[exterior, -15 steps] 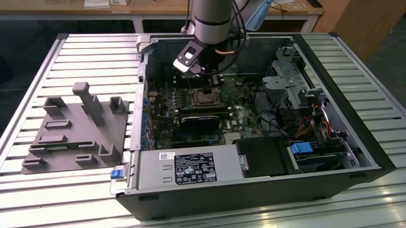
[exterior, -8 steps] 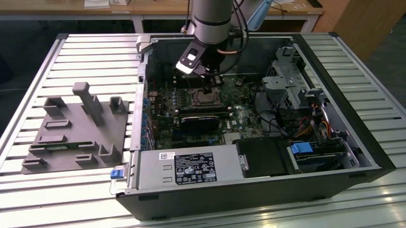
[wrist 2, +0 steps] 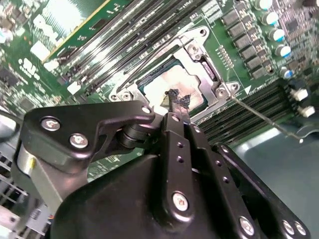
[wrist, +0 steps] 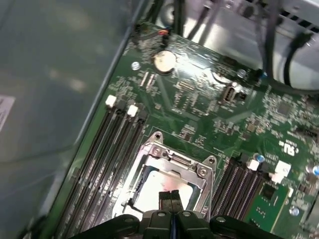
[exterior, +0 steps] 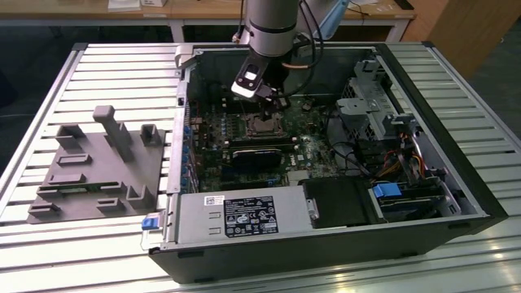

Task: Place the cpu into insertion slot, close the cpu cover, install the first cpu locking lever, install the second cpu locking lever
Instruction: 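Close the cpu cover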

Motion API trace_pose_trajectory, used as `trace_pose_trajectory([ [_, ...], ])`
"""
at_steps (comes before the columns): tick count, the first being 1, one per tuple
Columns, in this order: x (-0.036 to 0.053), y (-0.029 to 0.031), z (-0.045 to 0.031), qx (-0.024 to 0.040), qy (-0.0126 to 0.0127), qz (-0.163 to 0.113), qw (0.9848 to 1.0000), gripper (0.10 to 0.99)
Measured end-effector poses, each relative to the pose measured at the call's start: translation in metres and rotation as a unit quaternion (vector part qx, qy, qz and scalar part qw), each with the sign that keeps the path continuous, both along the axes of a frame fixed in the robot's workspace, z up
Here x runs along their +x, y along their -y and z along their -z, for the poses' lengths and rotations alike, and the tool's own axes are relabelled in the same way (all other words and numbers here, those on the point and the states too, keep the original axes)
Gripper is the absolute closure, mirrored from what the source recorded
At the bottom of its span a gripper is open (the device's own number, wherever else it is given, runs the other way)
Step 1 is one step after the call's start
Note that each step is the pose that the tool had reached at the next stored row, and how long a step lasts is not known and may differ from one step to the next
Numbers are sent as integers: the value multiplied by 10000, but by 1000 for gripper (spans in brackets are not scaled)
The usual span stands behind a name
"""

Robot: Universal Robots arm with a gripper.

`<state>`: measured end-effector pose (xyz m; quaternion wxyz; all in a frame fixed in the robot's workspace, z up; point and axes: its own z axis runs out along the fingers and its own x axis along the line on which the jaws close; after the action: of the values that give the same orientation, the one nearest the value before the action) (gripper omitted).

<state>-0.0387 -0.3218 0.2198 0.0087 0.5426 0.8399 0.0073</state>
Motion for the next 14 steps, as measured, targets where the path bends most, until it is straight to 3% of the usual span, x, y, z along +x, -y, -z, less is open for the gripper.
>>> trace_pose_trajectory([
  [3, 0, 0, 0, 0, 0, -270, 9996, 984],
  [7, 0, 0, 1, 0, 0, -637, 9980, 984],
  [10, 0, 0, 2, 0, 0, -906, 9959, 984],
  [14, 0, 0, 3, 0, 0, -1269, 9919, 984],
])
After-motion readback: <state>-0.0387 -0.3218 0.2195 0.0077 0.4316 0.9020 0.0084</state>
